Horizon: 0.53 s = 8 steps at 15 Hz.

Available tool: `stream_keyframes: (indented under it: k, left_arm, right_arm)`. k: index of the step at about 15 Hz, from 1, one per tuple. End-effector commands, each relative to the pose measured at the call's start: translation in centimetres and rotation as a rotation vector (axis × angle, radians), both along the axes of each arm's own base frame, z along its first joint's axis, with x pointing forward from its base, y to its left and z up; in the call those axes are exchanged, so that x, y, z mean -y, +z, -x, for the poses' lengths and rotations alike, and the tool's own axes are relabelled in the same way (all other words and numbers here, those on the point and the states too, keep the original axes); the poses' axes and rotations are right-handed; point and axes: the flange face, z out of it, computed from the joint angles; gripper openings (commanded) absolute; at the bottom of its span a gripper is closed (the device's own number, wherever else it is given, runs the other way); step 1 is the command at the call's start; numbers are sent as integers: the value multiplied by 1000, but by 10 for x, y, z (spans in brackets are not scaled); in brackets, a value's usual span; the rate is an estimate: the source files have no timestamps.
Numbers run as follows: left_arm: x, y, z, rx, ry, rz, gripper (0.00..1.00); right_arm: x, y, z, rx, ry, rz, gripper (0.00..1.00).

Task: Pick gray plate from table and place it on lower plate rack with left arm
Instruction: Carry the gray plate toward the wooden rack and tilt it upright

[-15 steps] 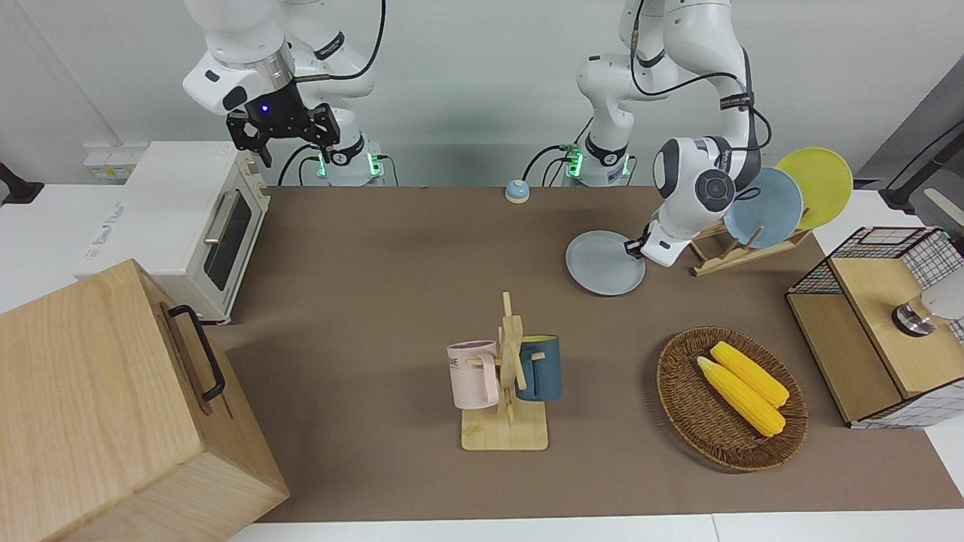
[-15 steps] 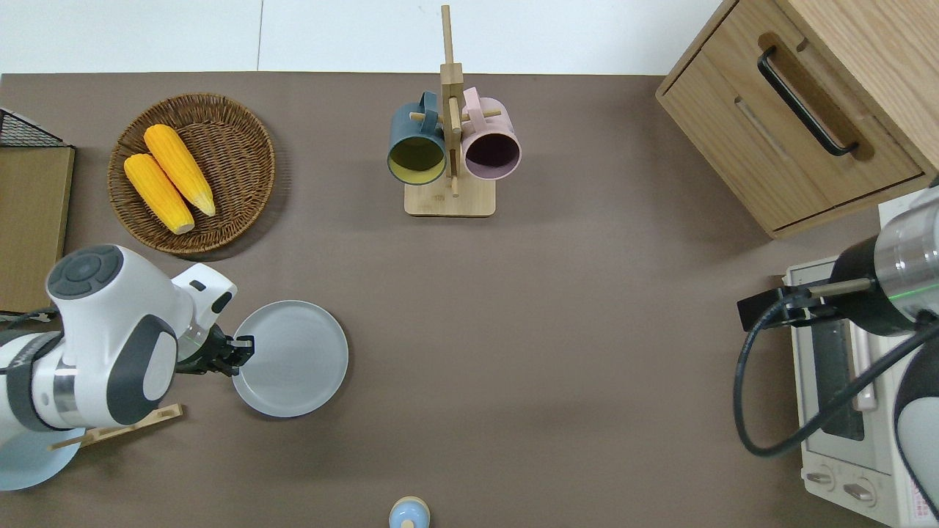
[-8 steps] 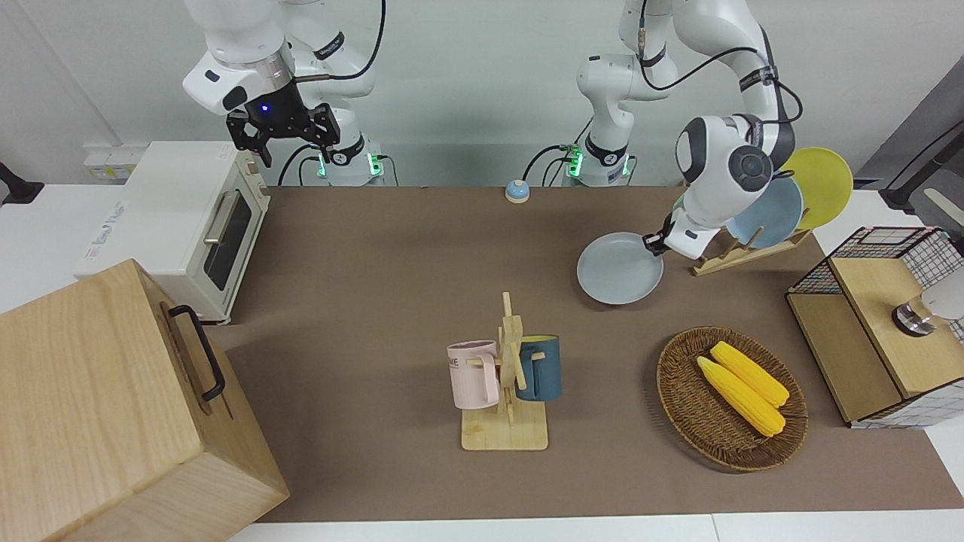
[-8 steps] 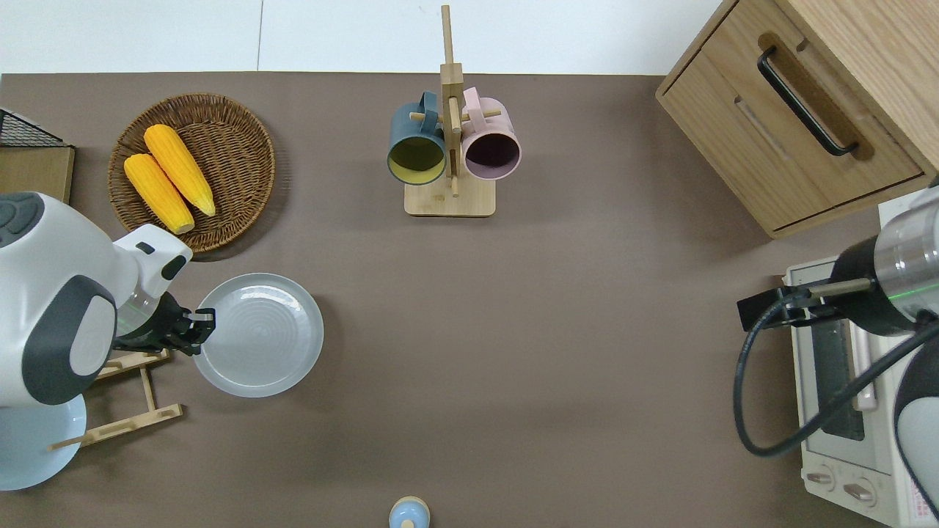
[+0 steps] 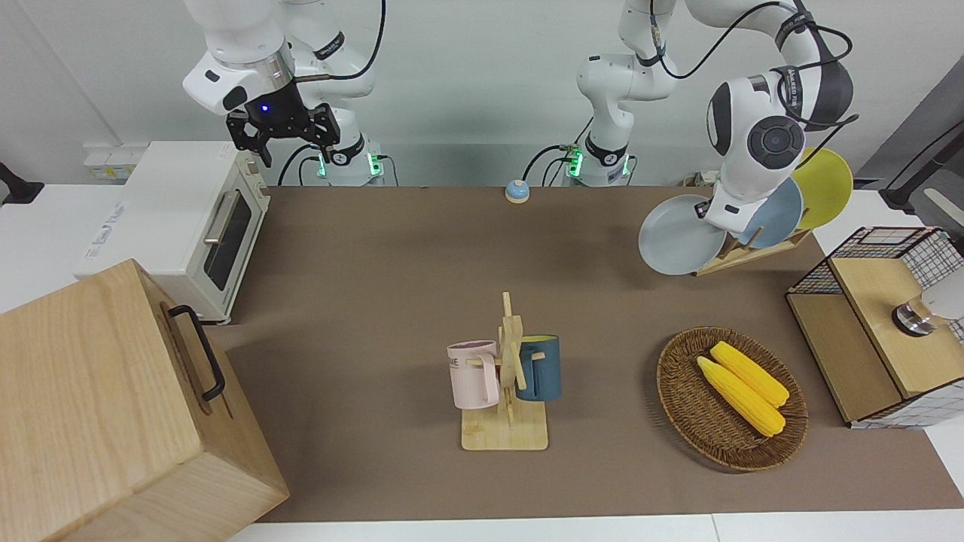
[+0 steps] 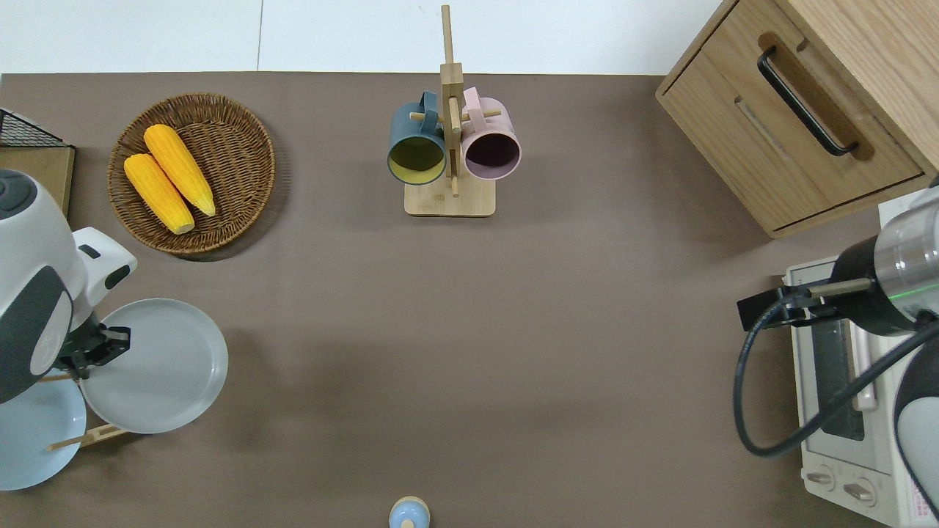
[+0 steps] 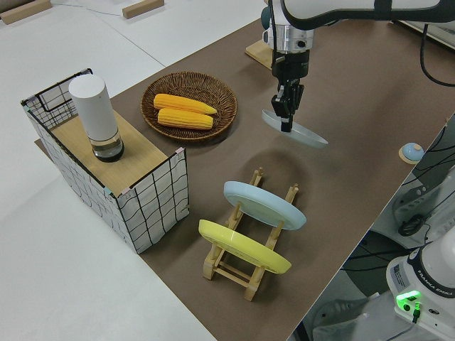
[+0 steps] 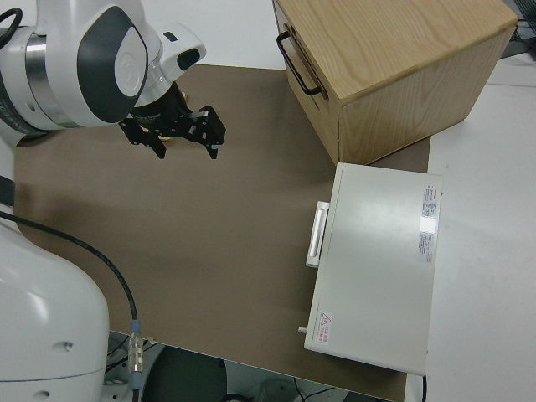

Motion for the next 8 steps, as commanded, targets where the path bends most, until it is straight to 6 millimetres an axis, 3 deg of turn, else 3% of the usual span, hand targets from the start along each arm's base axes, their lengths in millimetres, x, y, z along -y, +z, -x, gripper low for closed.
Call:
stream_keyframes:
  k: [1, 6, 8]
  left_arm:
    - [-5, 25, 4, -32, -20, -169, 0]
    - [-8, 24, 6, -61, -4, -384, 0]
    - [-13, 11, 7, -83, 52, -453, 0]
  right_arm:
    - [4, 4, 3, -5, -5, -2, 990]
    - [4, 4, 3, -5, -5, -2, 990]
    - [3, 4, 3, -5, -3, -2, 990]
